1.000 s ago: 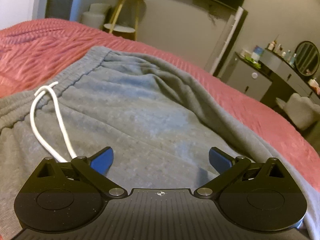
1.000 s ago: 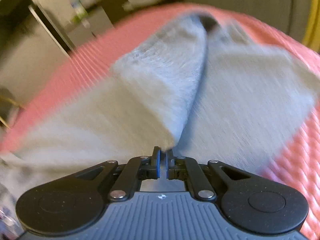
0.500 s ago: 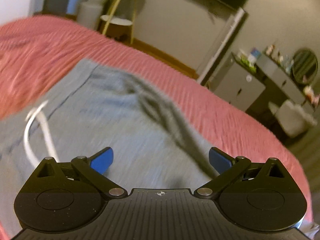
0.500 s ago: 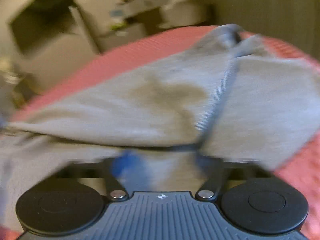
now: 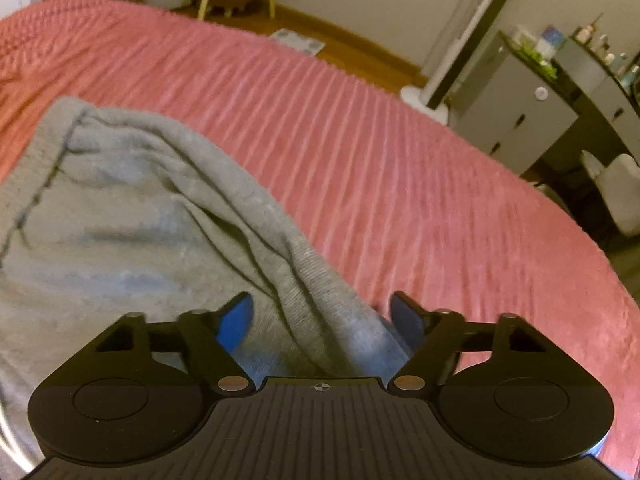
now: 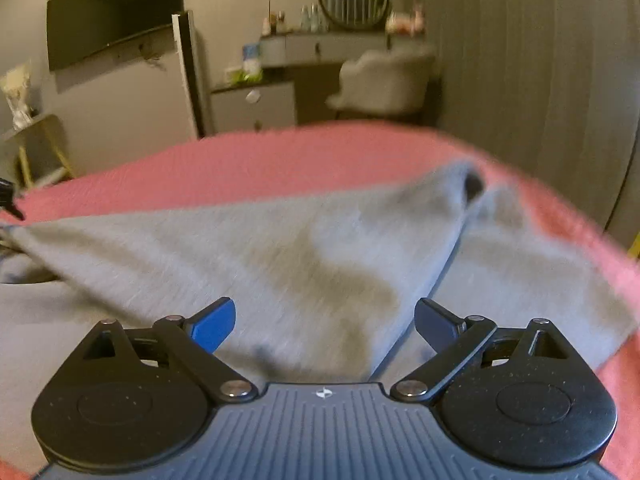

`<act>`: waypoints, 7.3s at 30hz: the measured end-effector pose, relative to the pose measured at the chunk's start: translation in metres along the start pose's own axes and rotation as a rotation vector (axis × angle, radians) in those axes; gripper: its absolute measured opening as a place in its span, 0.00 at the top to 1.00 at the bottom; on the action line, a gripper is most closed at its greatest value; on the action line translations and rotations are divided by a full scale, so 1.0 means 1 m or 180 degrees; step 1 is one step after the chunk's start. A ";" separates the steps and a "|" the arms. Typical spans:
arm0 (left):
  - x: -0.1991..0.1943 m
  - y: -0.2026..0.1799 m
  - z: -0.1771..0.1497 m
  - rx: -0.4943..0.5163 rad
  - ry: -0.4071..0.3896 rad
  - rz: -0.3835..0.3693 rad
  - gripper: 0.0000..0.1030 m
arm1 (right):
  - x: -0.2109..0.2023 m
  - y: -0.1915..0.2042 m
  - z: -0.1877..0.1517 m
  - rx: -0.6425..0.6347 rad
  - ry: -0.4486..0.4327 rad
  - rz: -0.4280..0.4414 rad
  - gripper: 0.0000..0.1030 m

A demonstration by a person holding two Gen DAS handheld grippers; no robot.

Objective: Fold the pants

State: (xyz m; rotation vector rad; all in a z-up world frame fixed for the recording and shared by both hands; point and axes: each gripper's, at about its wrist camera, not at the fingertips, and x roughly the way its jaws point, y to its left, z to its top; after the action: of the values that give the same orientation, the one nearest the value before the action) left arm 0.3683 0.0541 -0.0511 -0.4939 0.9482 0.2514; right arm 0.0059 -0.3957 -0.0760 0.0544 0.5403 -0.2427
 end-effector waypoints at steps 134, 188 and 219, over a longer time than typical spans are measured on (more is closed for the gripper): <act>-0.091 -0.004 -0.120 0.1785 -0.0194 0.0402 0.44 | 0.025 0.027 -0.021 0.0233 0.0662 -0.0195 0.06; -0.196 0.210 -0.186 -0.0428 -0.0457 0.0141 0.20 | 0.009 -0.077 -0.029 0.0083 0.0477 -0.0430 0.07; -0.175 0.193 -0.200 -0.0365 -0.0260 0.0364 0.14 | -0.001 -0.056 -0.033 -0.0158 0.0456 -0.0369 0.07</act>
State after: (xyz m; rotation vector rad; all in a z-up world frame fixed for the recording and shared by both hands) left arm 0.0466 0.1205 -0.0595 -0.5315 0.8867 0.4280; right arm -0.0252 -0.4464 -0.1025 -0.0078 0.6929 -0.3402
